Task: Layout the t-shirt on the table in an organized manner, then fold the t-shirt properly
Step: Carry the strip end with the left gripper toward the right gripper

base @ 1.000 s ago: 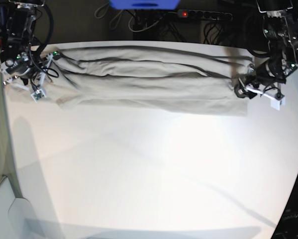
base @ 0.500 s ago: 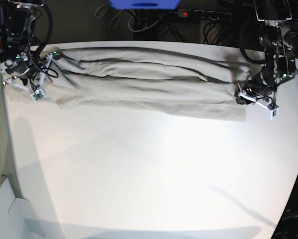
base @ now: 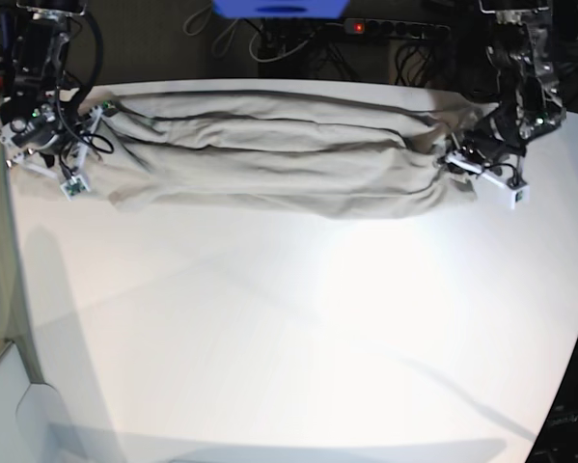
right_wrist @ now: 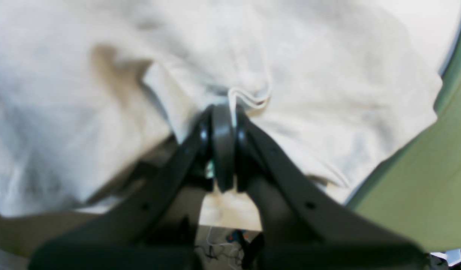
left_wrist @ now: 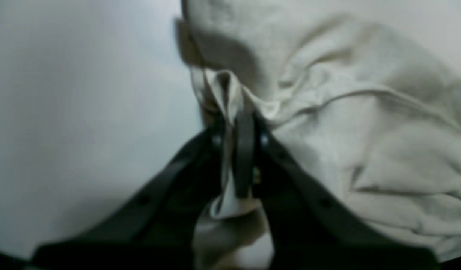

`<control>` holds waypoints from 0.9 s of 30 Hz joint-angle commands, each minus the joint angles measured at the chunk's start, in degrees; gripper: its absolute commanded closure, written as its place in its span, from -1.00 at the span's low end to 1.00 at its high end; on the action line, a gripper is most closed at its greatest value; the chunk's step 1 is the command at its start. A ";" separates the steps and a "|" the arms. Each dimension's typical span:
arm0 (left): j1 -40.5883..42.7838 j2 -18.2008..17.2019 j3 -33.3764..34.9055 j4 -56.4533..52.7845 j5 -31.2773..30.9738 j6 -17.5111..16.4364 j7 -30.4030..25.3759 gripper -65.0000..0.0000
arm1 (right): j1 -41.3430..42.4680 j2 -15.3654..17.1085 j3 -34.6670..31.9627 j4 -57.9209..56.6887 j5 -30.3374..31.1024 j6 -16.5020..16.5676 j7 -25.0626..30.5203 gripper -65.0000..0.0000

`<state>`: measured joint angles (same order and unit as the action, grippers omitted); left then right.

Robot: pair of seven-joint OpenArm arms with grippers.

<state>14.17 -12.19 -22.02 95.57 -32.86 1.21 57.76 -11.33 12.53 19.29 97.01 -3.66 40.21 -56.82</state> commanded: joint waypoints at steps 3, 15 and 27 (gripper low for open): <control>-0.33 1.59 -0.53 8.21 -1.29 2.52 2.86 1.00 | 2.67 0.87 -0.70 -2.64 0.19 -0.21 0.42 1.00; -2.35 13.20 10.81 16.83 1.08 5.60 9.10 1.00 | 2.76 1.75 -3.07 -4.13 0.19 -0.21 0.60 1.00; -6.57 19.00 33.49 7.33 8.38 14.22 1.36 1.00 | 3.82 2.01 -3.51 -4.66 0.10 -0.21 0.51 1.00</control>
<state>7.94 6.09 11.22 102.08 -23.55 14.85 59.02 -7.51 14.44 15.94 92.49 -4.27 39.99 -56.16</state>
